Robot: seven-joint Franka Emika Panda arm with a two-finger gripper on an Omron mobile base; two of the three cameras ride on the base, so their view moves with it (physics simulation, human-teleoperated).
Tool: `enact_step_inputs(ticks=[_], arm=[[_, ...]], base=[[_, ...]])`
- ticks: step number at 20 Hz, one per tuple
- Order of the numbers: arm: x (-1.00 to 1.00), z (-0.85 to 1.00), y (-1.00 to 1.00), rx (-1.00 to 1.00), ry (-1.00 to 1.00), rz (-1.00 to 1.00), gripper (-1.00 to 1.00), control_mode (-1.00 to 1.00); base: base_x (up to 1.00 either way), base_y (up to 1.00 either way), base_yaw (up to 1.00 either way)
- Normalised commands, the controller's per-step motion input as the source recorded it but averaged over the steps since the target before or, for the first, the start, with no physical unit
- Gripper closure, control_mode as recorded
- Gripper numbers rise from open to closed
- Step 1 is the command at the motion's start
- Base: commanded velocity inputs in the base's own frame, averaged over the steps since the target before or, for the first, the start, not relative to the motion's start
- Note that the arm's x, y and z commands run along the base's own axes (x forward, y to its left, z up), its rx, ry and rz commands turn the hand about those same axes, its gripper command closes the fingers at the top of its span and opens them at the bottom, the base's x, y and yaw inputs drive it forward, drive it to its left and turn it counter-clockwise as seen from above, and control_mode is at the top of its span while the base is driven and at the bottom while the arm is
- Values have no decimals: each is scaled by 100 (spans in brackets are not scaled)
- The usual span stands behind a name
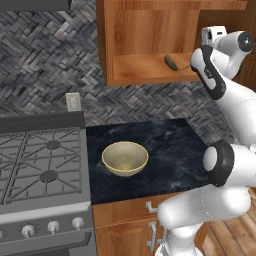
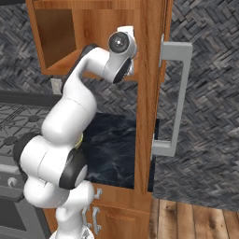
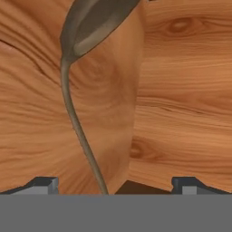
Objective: Open the cabinet and move the ladle to the pot. Then close the cabinet.
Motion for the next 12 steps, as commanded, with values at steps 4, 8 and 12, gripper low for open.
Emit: enact_step_inputs(ticks=[4, 8, 12], arm=[[34, 0, -7, 0, 9, 0, -100, -100], [25, 0, -19, 0, 3, 0, -100, -100], [8, 0, -28, 0, 0, 0, -100, -100]], base=[[0, 0, 0], [0, 0, 0], [0, 0, 0]])
